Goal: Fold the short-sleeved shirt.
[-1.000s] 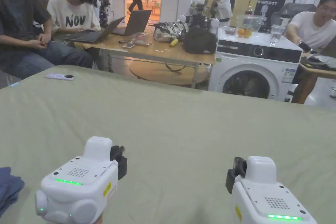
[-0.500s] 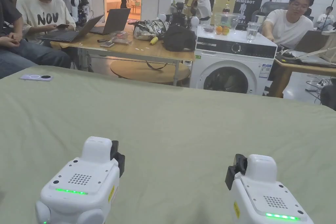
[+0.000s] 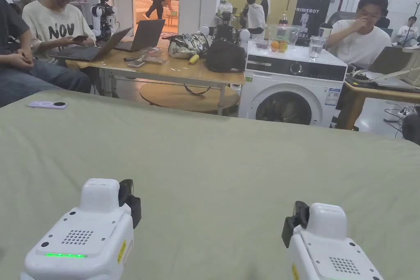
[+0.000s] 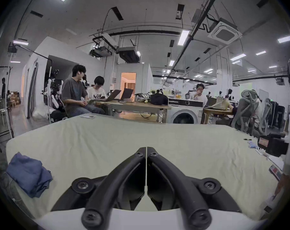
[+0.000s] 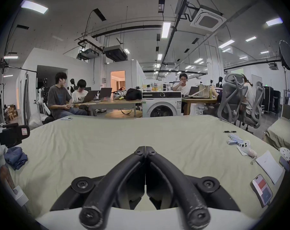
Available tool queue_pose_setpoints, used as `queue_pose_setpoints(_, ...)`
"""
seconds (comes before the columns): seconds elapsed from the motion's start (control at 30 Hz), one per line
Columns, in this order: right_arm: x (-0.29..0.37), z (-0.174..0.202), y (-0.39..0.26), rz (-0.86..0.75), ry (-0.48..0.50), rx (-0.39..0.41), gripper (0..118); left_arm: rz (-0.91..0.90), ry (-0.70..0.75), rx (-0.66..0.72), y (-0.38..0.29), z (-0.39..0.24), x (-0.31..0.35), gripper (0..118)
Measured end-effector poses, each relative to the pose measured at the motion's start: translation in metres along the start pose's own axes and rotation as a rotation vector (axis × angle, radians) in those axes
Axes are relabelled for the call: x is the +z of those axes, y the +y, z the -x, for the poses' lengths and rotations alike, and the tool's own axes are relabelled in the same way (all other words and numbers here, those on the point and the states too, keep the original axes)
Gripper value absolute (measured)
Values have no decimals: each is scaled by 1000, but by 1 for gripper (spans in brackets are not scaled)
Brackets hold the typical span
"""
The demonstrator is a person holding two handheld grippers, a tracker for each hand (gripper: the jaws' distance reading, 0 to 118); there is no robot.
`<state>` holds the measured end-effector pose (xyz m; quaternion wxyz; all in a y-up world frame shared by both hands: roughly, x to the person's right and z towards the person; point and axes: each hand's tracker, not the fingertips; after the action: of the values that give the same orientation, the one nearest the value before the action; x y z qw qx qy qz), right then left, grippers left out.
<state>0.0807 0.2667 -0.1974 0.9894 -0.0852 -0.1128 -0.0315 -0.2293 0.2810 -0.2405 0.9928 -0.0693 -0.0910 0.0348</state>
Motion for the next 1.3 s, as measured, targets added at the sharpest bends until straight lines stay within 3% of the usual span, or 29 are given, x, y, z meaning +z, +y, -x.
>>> queue_pose_setpoints(0.17, 0, 0, 5, -14, -1, 3, 0, 20, 8, -35, 6, -6, -3, 0)
queue_pose_setpoints(0.2, 0, 0, 6, -16, -3, 5, 0, 25, 8, -28, 7, -6, -3, 3)
queue_pose_setpoints(0.27, -1, 0, 8, -25, -6, 2, 3, 23, 6, -7, 6, -5, -4, 23)
queue_pose_setpoints(0.3, 0, 0, 9, -26, -10, 1, 12, 24, 6, -1, 7, -5, -6, 33)
queue_pose_setpoints(0.4, -1, -2, 13, -32, -14, 3, 67, 43, -4, 26, 9, -5, -11, 60)
queue_pose_setpoints(0.43, -1, -4, 13, -31, -7, 0, 78, 50, -7, 37, 9, -5, -13, 69)
queue_pose_setpoints(0.57, -4, -4, 13, -28, -59, 14, 81, 29, -5, 66, 5, -4, -12, 71)
queue_pose_setpoints(0.9, -8, -5, 13, -34, -62, 51, 81, -3, -27, 35, 5, -6, -12, 72)
queue_pose_setpoints(1.07, -10, -6, 14, -38, -48, 8, 81, -50, 27, -87, 1, -13, -11, 72)
queue_pose_setpoints(1.17, -11, 0, 13, -58, -100, 26, 81, -44, 38, -89, 0, -13, -12, 72)
queue_pose_setpoints(1.23, -11, -2, 13, -60, -53, 8, 81, -23, 39, -61, 1, -8, -13, 72)
queue_pose_setpoints(1.3, -13, -5, 14, -43, 19, -63, 81, -20, 42, -42, -1, -5, -14, 72)
